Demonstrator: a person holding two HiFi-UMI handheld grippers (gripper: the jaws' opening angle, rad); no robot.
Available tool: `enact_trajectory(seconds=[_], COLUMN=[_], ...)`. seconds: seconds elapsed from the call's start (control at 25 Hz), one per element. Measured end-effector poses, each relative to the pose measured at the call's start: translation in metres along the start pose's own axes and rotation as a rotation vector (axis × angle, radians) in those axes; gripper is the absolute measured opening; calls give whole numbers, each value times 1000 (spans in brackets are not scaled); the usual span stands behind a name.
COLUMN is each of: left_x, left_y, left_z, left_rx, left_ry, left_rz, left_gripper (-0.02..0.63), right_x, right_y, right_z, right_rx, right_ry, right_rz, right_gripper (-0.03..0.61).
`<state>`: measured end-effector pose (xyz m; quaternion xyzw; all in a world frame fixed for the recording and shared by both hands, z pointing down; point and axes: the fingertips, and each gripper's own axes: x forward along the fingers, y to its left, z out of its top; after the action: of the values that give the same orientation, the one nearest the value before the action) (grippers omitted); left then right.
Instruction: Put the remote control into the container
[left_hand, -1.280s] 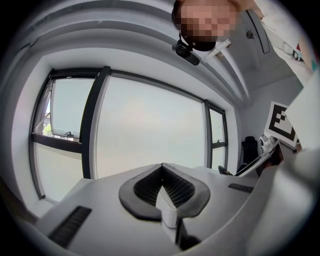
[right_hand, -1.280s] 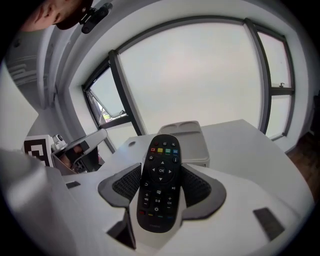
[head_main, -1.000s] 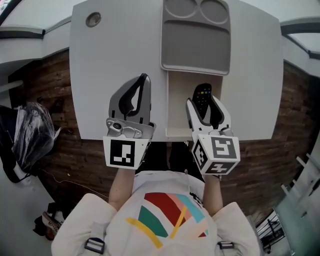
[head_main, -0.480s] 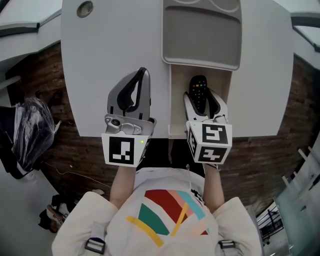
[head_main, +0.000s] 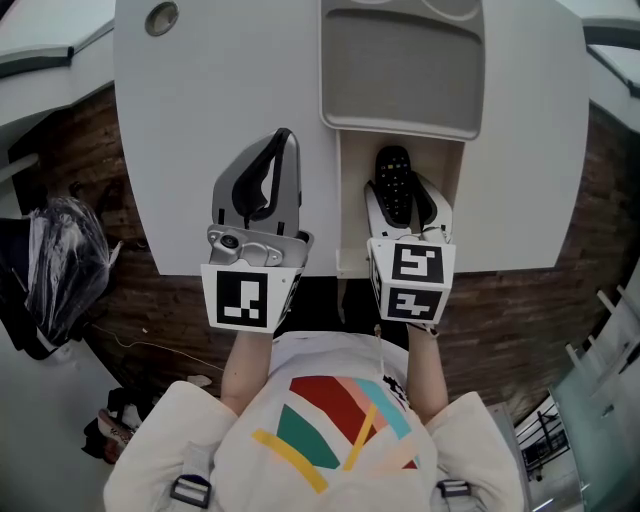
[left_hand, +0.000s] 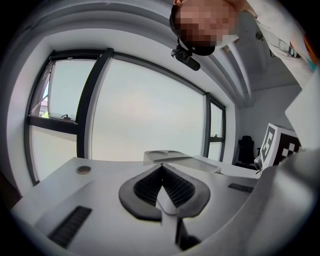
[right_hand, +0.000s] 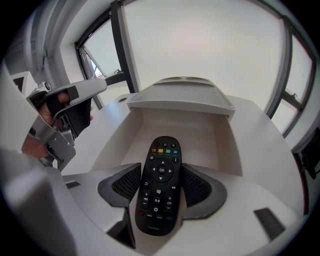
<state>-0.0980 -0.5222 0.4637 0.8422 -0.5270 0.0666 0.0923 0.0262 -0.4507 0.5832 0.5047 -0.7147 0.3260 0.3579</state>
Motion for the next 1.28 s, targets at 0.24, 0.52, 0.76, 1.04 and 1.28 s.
enact_trajectory(seconds=[0.24, 0.52, 0.76, 1.04, 1.28], left_x=[1, 1, -1, -12, -23], left_y=[-3, -4, -5, -6, -9], left_z=[8, 9, 17, 32, 54], left_rx=[-8, -11, -12, 1, 19], left_ry=[-37, -22, -44, -74, -124], left_rz=[-6, -13, -10, -2, 11], left_gripper=[6, 5, 5, 6, 6], right_x=[0, 4, 7, 0, -20], right_y=[1, 6, 10, 3, -15], right_z=[-1, 1, 3, 12, 31], right_rx=[-11, 15, 29, -5, -10], right_ry=[10, 13, 14, -38, -109], right_rz=[1, 2, 2, -32, -83], right_gripper=[255, 268, 324, 324, 324])
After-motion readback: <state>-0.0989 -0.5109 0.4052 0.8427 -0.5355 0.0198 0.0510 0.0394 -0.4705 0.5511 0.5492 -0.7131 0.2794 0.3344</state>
